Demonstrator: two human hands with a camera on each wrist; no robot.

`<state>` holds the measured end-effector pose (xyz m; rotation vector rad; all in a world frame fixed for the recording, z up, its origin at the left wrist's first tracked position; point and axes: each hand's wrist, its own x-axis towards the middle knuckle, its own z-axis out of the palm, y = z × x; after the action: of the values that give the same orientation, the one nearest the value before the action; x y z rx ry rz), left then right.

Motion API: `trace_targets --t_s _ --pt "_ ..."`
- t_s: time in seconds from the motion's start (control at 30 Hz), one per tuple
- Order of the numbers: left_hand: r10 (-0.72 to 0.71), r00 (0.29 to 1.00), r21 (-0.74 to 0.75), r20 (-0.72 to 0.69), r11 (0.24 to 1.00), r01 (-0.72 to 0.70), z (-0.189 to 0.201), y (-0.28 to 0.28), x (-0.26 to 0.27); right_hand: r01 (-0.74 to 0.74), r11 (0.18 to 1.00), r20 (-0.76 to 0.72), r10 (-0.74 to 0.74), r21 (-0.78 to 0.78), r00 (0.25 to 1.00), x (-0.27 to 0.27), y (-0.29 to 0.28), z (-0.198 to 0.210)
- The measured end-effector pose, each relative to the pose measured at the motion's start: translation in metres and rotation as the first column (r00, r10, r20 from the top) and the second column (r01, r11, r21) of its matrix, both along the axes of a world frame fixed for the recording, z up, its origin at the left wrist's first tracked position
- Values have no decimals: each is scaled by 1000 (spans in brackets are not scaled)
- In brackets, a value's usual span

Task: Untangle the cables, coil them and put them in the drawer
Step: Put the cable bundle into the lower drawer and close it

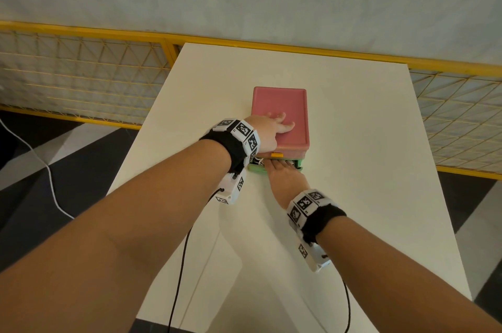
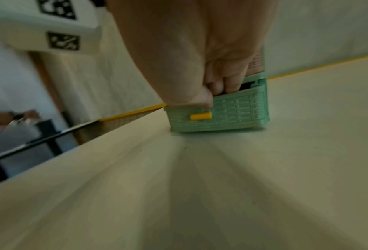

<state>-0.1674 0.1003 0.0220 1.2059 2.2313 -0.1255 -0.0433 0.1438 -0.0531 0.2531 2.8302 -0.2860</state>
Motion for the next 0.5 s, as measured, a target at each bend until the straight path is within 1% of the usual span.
trace_targets --t_s 0.07,0.2,0.33,0.37,0.43,0.5 --pt "6 1000 0 7 1000 -6 1 -1 0 -3 999 -16 2 -52 1000 -1 6 5" --pt "18 1000 6 17 1000 -18 4 -2 1 -15 994 -54 9 -108 999 5 19 7" --pt "22 1000 26 20 999 -23 2 -3 2 -8 996 -224 -11 -86 975 27 24 -5" --pt "21 1000 25 19 999 -21 2 -2 2 -21 997 -238 1 -80 971 30 23 -7" --pt "17 1000 20 14 1000 -18 2 -3 2 -23 997 -220 5 -77 976 30 19 -6" --pt "14 1000 15 6 1000 -14 2 -2 3 -7 999 -165 1 -36 986 26 15 -4"
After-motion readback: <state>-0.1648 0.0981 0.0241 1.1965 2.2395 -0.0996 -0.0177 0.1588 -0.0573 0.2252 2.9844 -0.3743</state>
